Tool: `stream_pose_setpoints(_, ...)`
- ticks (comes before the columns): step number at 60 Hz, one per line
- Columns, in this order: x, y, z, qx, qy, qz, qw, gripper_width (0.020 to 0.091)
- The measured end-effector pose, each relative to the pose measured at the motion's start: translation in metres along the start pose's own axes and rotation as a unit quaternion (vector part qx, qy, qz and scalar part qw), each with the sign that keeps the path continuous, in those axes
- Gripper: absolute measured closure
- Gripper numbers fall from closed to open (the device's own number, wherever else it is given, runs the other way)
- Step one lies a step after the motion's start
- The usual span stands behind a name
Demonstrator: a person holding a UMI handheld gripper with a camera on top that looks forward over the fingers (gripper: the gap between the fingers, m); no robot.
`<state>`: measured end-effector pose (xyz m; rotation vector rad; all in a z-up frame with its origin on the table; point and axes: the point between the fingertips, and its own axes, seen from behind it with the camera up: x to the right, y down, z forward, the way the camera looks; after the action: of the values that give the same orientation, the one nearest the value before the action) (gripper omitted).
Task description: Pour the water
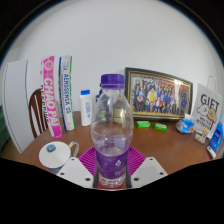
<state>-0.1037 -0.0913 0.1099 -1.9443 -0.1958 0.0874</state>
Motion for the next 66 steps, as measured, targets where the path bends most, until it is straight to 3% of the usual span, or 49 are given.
stream_pose_setpoints(10, -0.007, 0.038, 0.011, -0.012, -0.006, 0.025, 1.0, 0.0724)
stream_pose_setpoints(11, -0.007, 0.031, 0.011, 0.005, -0.007, 0.024, 1.0, 0.0731)
stream_pose_setpoints(19, -0.007, 0.036, 0.007, 0.022, 0.003, 0.019, 1.0, 0.0693)
stream_pose_setpoints(26, -0.006, 0.038, 0.006, 0.003, 0.006, 0.023, 1.0, 0.0589)
stream_pose_setpoints(40, -0.004, 0.025, -0.046, -0.047, 0.04, -0.01, 0.998, 0.0241)
stream_pose_setpoints(58, -0.024, 0.011, -0.172, -0.114, 0.076, 0.015, 0.99, 0.0249)
stream_pose_setpoints(66, -0.028, 0.01, -0.212, -0.125, 0.085, 0.014, 0.988, 0.0249)
